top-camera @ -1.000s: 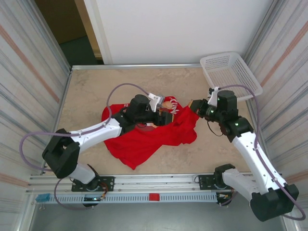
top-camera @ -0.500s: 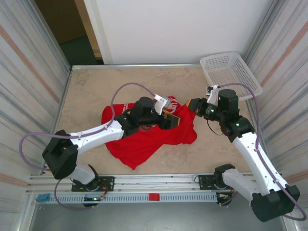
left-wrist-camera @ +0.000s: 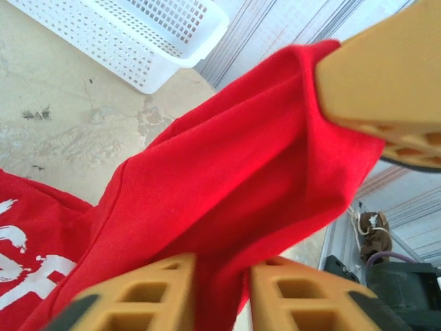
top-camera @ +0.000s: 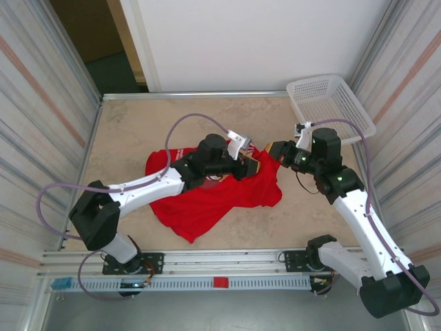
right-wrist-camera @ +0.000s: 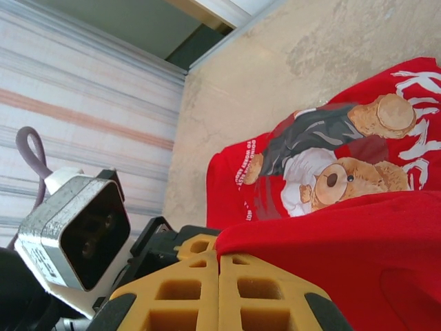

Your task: Fold the inside-out t-shirt

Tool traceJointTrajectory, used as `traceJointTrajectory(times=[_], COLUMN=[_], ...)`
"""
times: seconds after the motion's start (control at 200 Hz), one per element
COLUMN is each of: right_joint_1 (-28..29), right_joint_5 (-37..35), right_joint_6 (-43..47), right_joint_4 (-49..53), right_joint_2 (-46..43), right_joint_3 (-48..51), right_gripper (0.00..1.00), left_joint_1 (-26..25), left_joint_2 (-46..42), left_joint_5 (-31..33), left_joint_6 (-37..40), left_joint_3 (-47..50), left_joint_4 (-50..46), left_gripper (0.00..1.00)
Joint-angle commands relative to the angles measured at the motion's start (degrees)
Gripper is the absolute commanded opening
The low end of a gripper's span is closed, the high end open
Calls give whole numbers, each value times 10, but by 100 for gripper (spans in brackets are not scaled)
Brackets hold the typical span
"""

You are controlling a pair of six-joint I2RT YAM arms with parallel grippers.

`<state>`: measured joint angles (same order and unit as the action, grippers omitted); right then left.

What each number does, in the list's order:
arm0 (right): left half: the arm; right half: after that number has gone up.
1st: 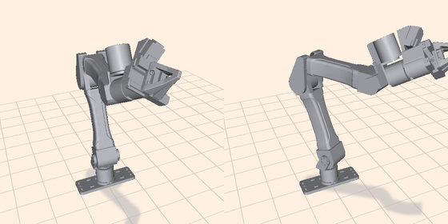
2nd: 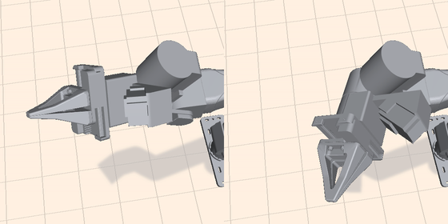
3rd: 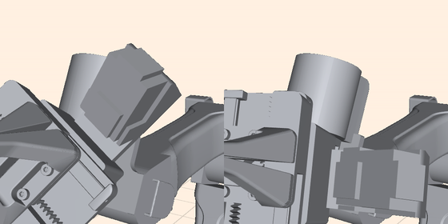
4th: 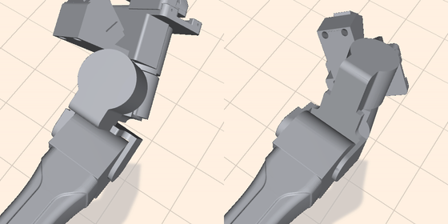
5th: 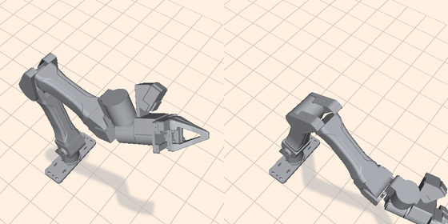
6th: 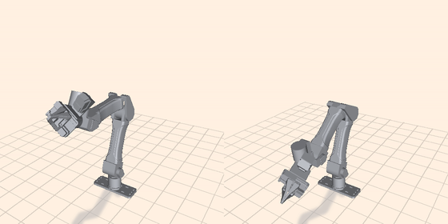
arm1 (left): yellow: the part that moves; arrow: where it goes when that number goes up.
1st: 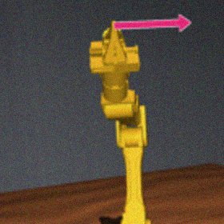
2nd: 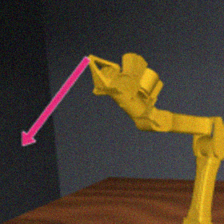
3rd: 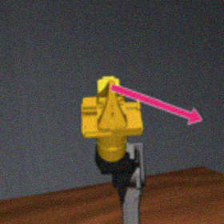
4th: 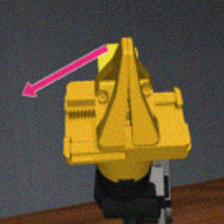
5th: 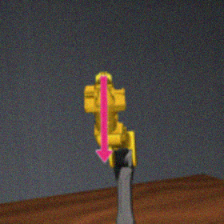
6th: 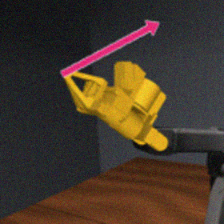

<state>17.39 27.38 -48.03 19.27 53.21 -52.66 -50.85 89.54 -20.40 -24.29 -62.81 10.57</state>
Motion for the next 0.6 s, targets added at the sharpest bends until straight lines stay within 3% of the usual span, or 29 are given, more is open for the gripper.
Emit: traceJointTrajectory(times=[0.0, 0.02, 0.2, 0.276, 0.341, 0.441, 0.596], right_joint_1=[3, 4, -6, -11, -14, -14, -14], right_joint_5=[0, -1, -19, -31, -40, -40, -56], right_joint_6=[-11, -11, -4, 6, 22, 43, 82], right_joint_4=[-14, -14, -27, -33, -36, -26, 27], right_joint_2=[-3, -3, 13, 31, 66, 63, -9], right_joint_3=[2, 2, 24, 31, 32, 19, 1], right_gripper=[0, 0, 0, 38, 53, 54, 53], left_joint_1=[3, 4, 23, 45, 62, 76, 82], left_joint_2=[5, 6, -27, -40, -46, -46, -39], left_joint_5=[-18, -22, -58, -109, -145, -181, -203], left_joint_6=[14, 14, -11, -61, -113, -167, -203], left_joint_3=[-25, -26, -46, -69, -91, -134, -174], left_joint_4=[4, 3, -22, -22, -10, -12, -20], left_gripper=[7, 0, 0, 0, 0, 0, 0])
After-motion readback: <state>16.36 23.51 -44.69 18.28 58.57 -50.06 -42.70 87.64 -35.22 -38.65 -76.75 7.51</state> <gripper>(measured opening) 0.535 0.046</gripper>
